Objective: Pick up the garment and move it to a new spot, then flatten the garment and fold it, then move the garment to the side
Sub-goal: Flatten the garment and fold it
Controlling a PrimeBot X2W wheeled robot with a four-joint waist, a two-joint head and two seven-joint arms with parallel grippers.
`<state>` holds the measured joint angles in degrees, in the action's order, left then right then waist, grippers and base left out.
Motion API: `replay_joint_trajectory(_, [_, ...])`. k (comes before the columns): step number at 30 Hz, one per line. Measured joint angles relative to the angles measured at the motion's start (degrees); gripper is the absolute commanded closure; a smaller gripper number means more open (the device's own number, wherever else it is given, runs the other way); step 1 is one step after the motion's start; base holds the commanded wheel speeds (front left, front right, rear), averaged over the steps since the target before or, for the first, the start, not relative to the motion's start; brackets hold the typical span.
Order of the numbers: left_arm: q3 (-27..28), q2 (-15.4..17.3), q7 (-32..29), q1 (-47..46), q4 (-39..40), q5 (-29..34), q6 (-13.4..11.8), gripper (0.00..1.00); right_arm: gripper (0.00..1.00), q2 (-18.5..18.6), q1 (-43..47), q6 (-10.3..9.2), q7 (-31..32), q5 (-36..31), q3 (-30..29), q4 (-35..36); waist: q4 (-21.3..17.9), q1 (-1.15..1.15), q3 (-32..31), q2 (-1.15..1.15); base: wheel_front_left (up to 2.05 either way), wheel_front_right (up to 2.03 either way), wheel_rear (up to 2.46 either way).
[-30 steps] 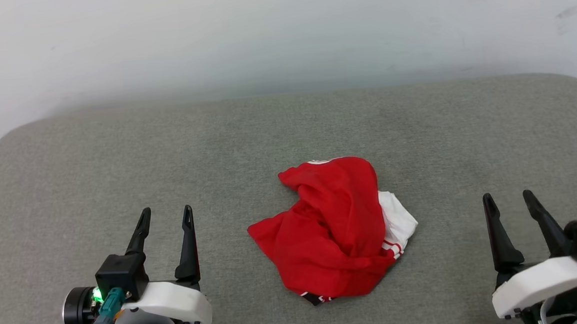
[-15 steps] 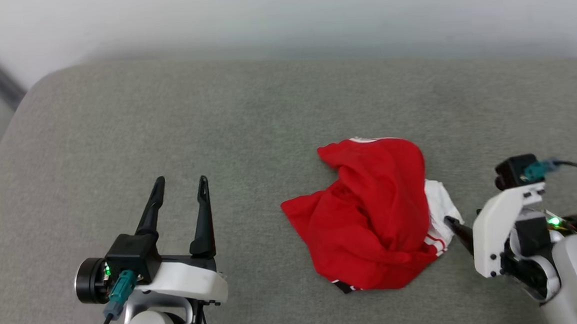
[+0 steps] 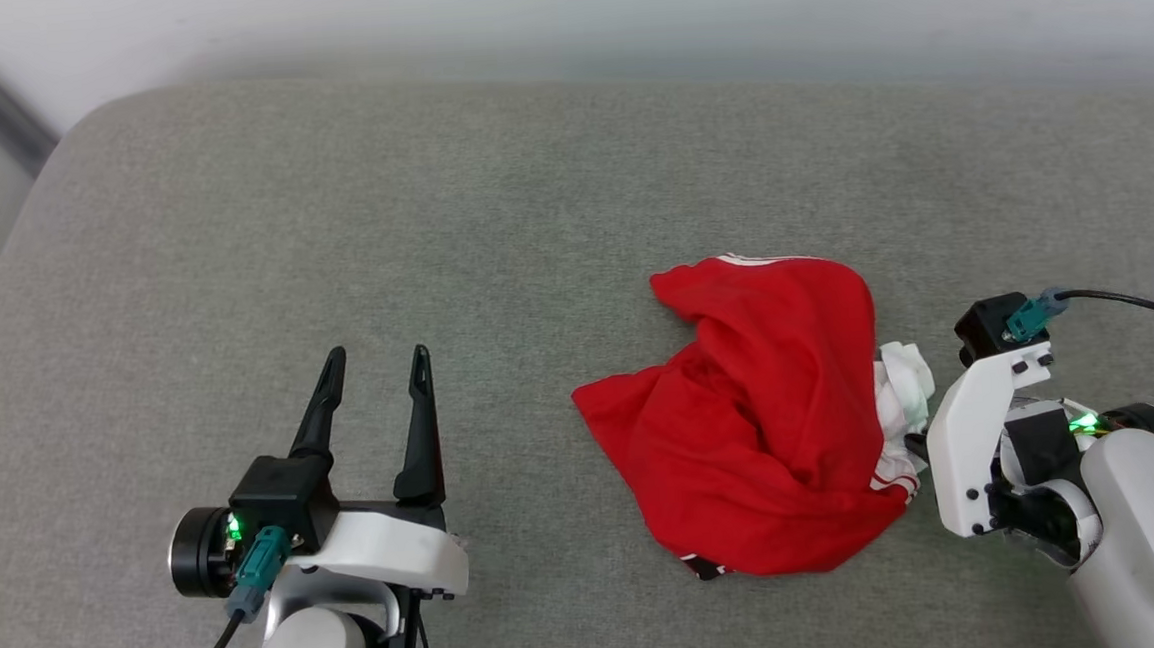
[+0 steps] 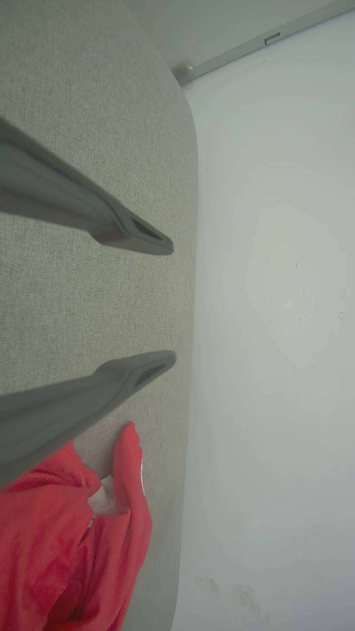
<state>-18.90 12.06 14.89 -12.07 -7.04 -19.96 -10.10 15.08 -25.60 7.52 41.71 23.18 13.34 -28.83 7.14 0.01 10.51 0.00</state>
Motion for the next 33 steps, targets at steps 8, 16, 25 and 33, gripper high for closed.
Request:
replay_joint_trajectory(8, [0.8, 0.4, 0.0, 1.5, -0.3, 0.0, 0.0, 0.00, 1.00, 1.4, 0.3, -0.01, -11.4, -2.1, -7.6, 8.9, -3.3, 0.00, -2.4, 0.00, 0.00, 0.00, 0.00])
replay_joint_trajectory(16, [0.9, 0.8, 0.1, 2.9, 0.2, -0.4, -0.5, 0.00, 1.00, -4.1, 13.6, -0.02, -17.0, -5.3, -28.8, 15.8, -5.8, 0.00, -4.5, 0.00, 0.00, 0.00, 0.00])
replay_joint_trajectory(25, [1.0, 1.3, -0.6, 3.9, 0.1, -1.2, -0.7, 0.00, 0.00, -10.2, 21.7, -0.01, -24.6, -7.9, -40.2, 3.4, -5.9, -0.01, -5.2, 0.00, 0.00, 0.00, 0.00])
replay_joint_trajectory(33, [1.4, 1.7, -0.7, 6.2, -0.4, -2.0, -1.5, 0.00, 0.00, -9.3, 19.9, -0.02, -41.0, -7.9, -35.4, 6.5, -6.0, -0.01, -7.1, 0.00, 0.00, 0.00, 0.00])
